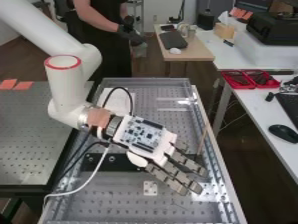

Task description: Grab the drill bit and place it in the clear container

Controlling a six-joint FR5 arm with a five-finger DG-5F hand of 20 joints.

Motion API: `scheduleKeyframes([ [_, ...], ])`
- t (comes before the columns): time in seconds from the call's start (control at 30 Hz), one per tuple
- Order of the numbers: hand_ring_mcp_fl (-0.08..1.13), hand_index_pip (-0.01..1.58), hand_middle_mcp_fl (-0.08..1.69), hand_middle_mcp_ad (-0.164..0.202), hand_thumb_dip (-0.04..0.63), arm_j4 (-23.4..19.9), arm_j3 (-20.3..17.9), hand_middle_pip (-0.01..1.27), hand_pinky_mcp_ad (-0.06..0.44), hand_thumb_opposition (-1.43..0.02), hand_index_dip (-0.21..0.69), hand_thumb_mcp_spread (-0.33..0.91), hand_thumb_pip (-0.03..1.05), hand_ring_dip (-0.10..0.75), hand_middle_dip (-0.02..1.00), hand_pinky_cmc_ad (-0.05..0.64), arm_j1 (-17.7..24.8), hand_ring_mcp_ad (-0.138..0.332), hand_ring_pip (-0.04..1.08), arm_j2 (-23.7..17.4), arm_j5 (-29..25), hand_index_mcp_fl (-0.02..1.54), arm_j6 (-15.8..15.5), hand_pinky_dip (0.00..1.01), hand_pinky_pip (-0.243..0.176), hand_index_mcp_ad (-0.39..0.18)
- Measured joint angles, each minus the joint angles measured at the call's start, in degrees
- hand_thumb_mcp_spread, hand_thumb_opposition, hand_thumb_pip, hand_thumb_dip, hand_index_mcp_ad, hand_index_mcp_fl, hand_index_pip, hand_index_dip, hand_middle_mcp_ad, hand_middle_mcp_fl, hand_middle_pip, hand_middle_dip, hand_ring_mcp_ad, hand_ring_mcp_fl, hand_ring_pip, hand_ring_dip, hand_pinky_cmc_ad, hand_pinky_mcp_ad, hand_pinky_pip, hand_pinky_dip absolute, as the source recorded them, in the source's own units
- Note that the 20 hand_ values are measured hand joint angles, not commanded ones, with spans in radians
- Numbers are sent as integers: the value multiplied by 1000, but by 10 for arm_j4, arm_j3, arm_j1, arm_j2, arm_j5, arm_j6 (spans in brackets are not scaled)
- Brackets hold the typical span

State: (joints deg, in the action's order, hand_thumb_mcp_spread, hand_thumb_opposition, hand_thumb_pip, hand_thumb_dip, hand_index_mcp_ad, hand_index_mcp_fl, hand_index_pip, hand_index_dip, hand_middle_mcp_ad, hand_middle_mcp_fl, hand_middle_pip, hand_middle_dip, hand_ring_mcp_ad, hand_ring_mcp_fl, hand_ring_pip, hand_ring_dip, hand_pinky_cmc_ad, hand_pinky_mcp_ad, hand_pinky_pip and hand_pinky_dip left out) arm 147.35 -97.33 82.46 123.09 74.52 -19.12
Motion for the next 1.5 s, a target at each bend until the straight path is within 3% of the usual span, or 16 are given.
scheduleKeyframes([
  [0.33, 16, 1358, 101, 124, 283, 5, 12, 140, 175, -923, 106, 405, 618, -12, 113, 173, -8, 232, 72, 13, 12, 340, 10, 176, -98, -37],
  [0.83, 16, 1358, 101, 124, 283, -13, 7, 140, 173, -923, 106, 405, 609, -12, 115, 173, -11, 232, 75, 23, 24, 356, 64, 178, -91, -56],
  [1.5, 16, 1354, 122, 124, 283, -12, 17, 141, 173, -923, 103, 426, 597, -12, 124, 173, -13, 232, 75, 35, 20, 374, 62, 178, -91, -56],
])
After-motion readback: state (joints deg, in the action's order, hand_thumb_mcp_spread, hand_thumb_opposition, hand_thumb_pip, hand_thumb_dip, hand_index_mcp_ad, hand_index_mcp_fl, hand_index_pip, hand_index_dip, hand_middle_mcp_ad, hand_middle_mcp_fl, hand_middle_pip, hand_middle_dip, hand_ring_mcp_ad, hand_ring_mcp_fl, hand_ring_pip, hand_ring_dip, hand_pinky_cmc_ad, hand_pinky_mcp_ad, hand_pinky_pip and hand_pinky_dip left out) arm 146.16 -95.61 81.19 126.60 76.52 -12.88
